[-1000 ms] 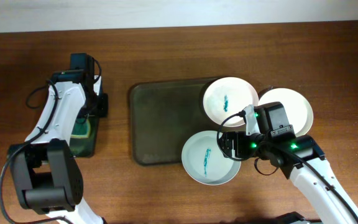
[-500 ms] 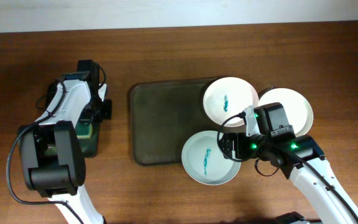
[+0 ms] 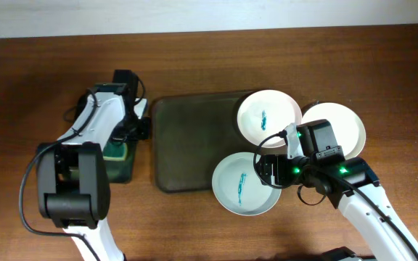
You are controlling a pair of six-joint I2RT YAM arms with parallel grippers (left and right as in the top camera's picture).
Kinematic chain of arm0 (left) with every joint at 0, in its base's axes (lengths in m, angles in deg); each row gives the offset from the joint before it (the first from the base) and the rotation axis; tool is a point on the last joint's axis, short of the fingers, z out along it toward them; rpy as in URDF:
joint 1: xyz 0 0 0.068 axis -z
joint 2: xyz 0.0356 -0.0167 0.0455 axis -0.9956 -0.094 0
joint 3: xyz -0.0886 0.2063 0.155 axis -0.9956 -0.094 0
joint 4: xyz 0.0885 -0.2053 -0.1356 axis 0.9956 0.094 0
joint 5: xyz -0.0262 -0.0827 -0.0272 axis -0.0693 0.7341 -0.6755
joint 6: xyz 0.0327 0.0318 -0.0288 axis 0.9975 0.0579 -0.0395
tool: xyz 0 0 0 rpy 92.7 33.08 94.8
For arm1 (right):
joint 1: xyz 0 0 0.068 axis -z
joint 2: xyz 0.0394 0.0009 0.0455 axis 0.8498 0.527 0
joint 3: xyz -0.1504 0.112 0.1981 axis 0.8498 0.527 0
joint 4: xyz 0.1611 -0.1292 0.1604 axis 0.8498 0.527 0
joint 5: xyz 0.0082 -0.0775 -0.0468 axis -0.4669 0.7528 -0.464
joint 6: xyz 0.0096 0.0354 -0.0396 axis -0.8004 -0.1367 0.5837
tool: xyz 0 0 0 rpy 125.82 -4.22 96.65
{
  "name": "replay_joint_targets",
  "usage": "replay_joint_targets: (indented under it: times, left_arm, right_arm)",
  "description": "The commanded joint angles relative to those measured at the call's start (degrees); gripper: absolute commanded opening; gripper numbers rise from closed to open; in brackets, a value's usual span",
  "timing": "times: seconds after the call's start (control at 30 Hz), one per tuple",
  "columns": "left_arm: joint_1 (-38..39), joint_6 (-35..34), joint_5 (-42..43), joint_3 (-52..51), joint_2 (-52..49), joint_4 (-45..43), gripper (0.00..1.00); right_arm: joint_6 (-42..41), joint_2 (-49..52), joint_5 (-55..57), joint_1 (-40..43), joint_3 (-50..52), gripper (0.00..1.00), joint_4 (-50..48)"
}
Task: Clean dirty plates on tray and stack at the side
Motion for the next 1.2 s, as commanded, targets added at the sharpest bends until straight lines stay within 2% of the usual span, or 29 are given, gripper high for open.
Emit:
replay_joint_targets:
  times: [0.0,0.2,0.23,0.27,0.3,0.37,0.47,0.6,0.63,0.73,0.83,0.9,1.0,1.07,1.17]
  left_arm:
    - [2.7,-2.6,6.4,0.1,-0.3,-0.3,0.00]
    - [3.2,-6.3,6.5,0.1,-0.3,-0.5,0.00]
    - [3.2,-6.3,6.8,0.3,-0.3,-0.4,0.23]
    - [3.2,-6.2,7.7,0.8,-0.2,0.2,0.36]
    - [3.2,-6.2,7.7,2.1,-0.2,1.9,0.43]
    - [3.2,-6.2,7.7,5.5,-0.1,5.6,0.45]
    - [3.2,-6.2,7.7,14.2,-0.1,13.2,0.45]
    - [3.2,-6.1,7.7,26.1,-0.1,21.3,0.40]
    - [3.2,-5.9,7.7,29.1,-0.1,23.3,0.38]
    - [3.2,-5.9,7.7,36.1,0.5,27.1,0.36]
    - [2.4,-5.7,7.0,38.6,4.4,28.2,0.36]
    - [0.6,-5.8,4.6,38.6,8.3,28.5,0.38]
    - [-3.0,-5.8,3.3,38.6,12.6,29.9,0.66]
    - [-5.4,-5.8,3.4,37.9,12.3,31.3,0.66]
    - [-8.2,-5.8,3.4,31.1,12.3,28.8,0.68]
  right_arm:
    - [-0.5,0.1,-0.5,0.2,-0.2,0.98,0.0]
    - [-0.5,0.1,-0.3,0.2,-0.2,0.98,-1.7]
    - [-0.4,0.1,-0.6,0.2,-0.2,0.98,-2.2]
    - [-0.2,0.1,-1.0,0.2,-0.9,0.99,-2.1]
    - [0.8,0.1,-1.0,0.2,-2.6,0.93,-1.7]
    - [2.6,0.2,-0.9,0.2,-7.1,0.85,1.4]
    - [2.7,1.6,-0.4,0.2,-16.7,0.85,9.7]
    - [-2.7,5.4,-0.2,0.2,-17.7,0.84,19.6]
    - [-2.7,7.1,-0.2,0.2,-16.9,0.80,21.3]
    - [-3.1,12.3,0.2,0.2,-15.4,0.75,21.2]
    - [-1.7,16.8,3.6,3.2,-15.6,0.75,11.9]
    - [0.8,20.0,3.4,6.5,-18.2,0.72,10.3]
    - [8.1,28.6,3.4,12.2,-29.6,0.72,14.6]
    - [10.7,34.1,4.1,15.3,-35.8,0.72,14.2]
    - [11.9,37.9,4.0,18.3,-37.0,0.66,8.2]
